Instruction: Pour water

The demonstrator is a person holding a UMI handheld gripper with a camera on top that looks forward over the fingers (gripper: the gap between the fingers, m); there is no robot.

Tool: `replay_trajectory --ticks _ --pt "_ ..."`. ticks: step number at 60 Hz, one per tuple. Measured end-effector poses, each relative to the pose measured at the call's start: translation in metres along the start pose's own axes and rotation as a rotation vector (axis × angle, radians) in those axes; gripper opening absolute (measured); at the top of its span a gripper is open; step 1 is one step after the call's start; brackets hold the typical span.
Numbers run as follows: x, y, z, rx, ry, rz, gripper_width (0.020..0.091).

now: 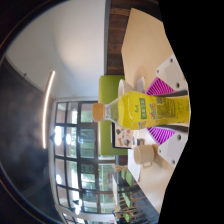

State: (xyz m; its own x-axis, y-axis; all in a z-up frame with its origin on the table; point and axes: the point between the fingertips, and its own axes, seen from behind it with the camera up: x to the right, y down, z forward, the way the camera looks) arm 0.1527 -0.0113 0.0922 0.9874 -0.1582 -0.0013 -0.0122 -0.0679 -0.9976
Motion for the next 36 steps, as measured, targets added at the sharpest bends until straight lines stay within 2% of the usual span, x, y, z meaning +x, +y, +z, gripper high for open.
replay_trajectory --ticks 2,6,7,17,24,29,36 --pt "0.000 0.001 0.004 0.002 0.007 -0.002 0.0347" --pt "0.000 -0.001 0.007 0.019 0.000 -0.017 0.0320" --pt "0.000 0.000 0.007 0.019 0.001 -0.017 0.0287" --pt "0.024 -0.008 0.021 -0.006 0.082 -0.069 0.0286" --pt "0.045 -0.070 0.041 0.026 0.177 -0.333 0.0285" --pt "0.035 -0.121 0.065 0.073 0.225 -0.643 0.0286" --pt "-0.015 -0.144 0.107 0.103 0.222 -1.160 0.0284"
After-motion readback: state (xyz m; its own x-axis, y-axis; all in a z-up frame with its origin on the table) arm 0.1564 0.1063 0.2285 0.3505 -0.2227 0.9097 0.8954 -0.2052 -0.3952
